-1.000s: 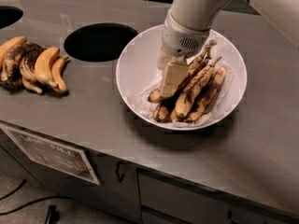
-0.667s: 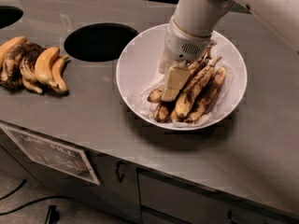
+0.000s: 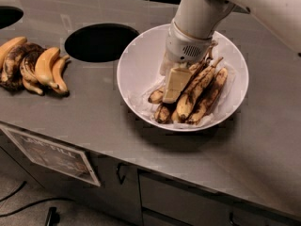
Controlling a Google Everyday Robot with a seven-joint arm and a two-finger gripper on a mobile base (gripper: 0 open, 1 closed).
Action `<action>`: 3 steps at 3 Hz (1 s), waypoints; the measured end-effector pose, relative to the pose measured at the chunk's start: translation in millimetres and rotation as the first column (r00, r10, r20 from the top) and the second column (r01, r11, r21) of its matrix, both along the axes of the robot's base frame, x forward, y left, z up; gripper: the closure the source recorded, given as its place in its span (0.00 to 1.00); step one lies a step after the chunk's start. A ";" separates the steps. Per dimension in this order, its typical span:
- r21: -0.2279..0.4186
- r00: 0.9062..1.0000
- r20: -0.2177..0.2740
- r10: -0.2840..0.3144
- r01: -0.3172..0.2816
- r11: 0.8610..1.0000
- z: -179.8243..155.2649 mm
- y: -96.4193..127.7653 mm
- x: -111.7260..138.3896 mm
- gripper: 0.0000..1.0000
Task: Pick banana from white bowl
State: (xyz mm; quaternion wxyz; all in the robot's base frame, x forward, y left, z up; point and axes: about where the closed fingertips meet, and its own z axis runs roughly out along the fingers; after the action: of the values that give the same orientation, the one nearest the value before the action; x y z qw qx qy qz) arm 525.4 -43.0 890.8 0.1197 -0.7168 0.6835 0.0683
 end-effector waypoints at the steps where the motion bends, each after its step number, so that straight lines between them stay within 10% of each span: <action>1: 0.000 1.000 -0.005 0.002 -0.002 1.000 -2.4 0.2 0.3 0.44; 3: 0.000 1.000 -0.005 0.002 -0.002 1.000 -2.4 0.2 0.3 0.86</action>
Offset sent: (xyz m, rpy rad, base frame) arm 0.0003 0.0002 -0.0024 0.0002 0.0052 0.0023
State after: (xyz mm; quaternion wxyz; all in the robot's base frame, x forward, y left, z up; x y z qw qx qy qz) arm 525.7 -42.7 888.4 0.1180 -0.7174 0.6830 0.0703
